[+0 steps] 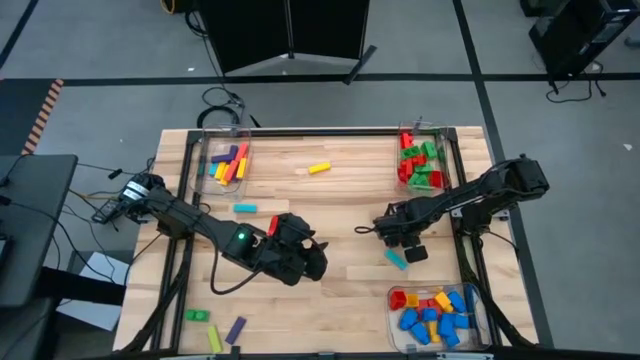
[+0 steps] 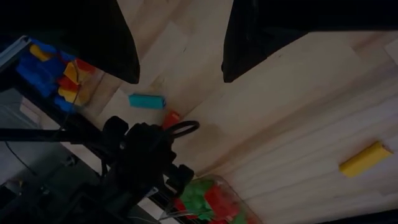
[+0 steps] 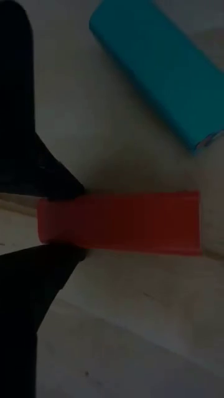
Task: Sort blocks by size
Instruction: Put the orange block into the top left transparent bin
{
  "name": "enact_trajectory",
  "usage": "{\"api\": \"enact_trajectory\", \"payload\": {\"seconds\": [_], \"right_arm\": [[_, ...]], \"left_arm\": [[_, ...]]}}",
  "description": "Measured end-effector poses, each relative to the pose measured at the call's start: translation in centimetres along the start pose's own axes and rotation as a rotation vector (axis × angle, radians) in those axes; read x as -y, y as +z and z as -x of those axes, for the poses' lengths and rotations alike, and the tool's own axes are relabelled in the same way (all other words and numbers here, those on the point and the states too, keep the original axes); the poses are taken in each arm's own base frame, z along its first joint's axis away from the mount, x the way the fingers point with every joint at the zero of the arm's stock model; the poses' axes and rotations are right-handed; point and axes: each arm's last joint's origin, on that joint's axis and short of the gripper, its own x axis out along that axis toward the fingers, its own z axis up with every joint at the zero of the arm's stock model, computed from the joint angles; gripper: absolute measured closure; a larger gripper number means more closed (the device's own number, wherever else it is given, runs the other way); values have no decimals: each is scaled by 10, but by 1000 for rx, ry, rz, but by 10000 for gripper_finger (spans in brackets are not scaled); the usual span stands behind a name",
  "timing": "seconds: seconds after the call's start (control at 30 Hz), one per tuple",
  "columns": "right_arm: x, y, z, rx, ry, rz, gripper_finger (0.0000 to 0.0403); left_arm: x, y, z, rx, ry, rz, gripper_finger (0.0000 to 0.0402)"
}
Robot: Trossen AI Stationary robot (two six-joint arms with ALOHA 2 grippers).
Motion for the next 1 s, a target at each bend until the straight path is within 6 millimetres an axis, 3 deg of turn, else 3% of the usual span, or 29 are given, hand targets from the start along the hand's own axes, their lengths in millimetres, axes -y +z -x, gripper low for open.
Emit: {"api": "enact_trajectory", "payload": {"seconds": [0.2, 0.6, 1.0], "right_arm": [[0, -4, 10, 53, 11, -51, 292], [-2, -21, 53, 283, 45, -256, 290], [-1, -33, 118, 870, 128, -397, 286]], "left_arm": [[0, 0, 0, 1, -3, 3, 165], [-2, 5, -4, 32, 17, 18, 165], [-1, 27, -17, 136, -13, 45, 165]]}}
